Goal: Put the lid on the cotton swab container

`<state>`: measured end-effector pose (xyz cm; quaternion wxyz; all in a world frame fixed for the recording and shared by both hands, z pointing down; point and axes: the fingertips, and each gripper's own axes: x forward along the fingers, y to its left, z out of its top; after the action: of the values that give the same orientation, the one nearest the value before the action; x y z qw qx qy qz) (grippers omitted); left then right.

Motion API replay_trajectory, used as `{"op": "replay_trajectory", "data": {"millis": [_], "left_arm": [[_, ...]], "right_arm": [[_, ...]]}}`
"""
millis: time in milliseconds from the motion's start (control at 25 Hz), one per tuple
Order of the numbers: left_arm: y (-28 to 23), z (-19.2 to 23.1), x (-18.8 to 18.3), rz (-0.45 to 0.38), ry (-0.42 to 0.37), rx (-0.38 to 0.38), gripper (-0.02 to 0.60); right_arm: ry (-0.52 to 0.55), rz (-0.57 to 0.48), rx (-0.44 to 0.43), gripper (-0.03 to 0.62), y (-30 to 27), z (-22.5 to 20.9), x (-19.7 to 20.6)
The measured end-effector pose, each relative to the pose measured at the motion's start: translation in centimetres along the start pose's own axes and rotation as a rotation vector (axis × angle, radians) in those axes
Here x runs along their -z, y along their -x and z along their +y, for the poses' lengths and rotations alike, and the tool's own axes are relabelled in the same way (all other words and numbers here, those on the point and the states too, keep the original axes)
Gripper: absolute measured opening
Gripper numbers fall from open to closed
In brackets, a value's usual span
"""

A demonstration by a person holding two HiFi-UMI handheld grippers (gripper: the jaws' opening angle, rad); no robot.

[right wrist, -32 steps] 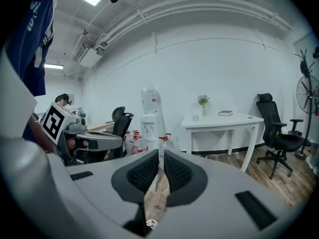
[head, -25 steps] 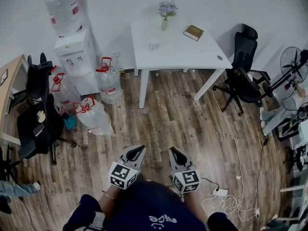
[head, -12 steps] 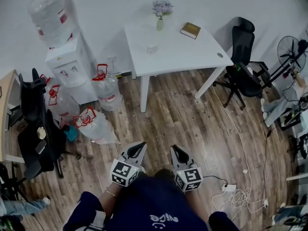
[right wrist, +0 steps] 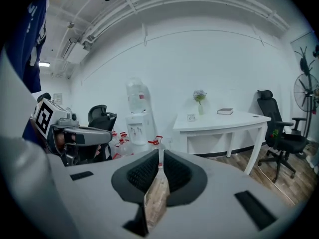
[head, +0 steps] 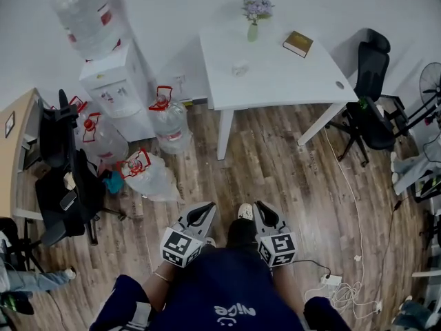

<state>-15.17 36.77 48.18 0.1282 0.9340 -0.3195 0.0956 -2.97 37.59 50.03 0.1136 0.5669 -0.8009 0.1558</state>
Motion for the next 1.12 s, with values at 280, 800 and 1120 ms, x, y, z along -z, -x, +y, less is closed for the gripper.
{"op": "replay_trajectory", "data": {"millis": [280, 800, 1120], "left_arm": [[-4.8, 2.4, -2.5, -0.014, -0.034, -0.093, 0.02], [-18.1, 3.5, -6.9, -0.007, 0.031, -0.179, 0.02], [-24.6, 4.2, -8.2, -0.03, 0.089, -0.235, 0.02]], "right_arm": [[0.023, -0.025, -0.11, 0.057, -5.2, -4.2, -3.2], [-0.003, -0.073, -0.214, 0.057, -11.1, -16.1, -8.2], [-0.015, -0.065, -0.247, 0.057, -13.6, -22.6, -9.9]]}}
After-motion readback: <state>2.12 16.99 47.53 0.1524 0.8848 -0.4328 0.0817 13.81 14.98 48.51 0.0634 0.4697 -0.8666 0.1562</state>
